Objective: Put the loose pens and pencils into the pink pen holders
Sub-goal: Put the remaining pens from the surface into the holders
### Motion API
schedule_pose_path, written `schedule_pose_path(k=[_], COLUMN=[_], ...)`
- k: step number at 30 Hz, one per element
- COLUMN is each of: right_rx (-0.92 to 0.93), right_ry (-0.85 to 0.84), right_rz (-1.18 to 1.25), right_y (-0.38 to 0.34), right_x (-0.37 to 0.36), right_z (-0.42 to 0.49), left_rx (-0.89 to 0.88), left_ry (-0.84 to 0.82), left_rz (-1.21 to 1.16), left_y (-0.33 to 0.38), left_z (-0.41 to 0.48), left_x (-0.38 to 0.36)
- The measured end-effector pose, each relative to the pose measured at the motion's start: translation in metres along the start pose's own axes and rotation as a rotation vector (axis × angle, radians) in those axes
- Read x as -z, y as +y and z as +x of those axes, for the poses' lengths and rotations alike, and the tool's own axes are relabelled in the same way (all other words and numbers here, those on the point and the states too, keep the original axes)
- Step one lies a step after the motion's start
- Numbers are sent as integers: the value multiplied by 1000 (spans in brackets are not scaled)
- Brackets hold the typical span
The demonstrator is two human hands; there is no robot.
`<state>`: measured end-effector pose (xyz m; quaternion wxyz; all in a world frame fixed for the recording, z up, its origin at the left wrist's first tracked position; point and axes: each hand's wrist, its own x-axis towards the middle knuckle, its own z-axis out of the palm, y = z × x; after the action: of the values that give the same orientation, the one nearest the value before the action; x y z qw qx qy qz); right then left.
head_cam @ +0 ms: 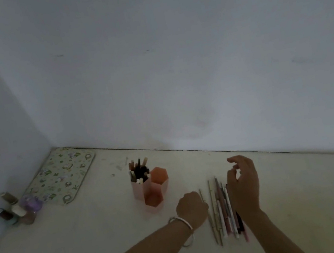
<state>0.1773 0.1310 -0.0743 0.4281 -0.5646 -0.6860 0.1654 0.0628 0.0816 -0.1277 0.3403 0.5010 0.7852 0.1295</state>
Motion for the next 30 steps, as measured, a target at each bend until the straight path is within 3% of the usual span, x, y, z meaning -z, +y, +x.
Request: schedule_pose_path(k=[10,14,17,22,27,30], right_rx=[7,-70,-141,-83,-84,-116], right_ry=[-126,-205,-352,-540,-592,-541], right_rz=[-71,-167,-377,-772,-820,-541], right_y=[33,38,43,53,54,31], right_x=[-4,-22,-39,-66,-84,-82], right_z=[-13,-3,6,2,-5,10], left_rx=[94,51,-59,-267,-299,-271], left_ry=[33,58,175,360,605,677], left_rz=[79,-80,-267,-449,-467,-465], left_y=[8,13,23,24,4,-8], left_z=[18,12,3,-27,-42,-39], left_x=[-32,-2,49,145,197,206])
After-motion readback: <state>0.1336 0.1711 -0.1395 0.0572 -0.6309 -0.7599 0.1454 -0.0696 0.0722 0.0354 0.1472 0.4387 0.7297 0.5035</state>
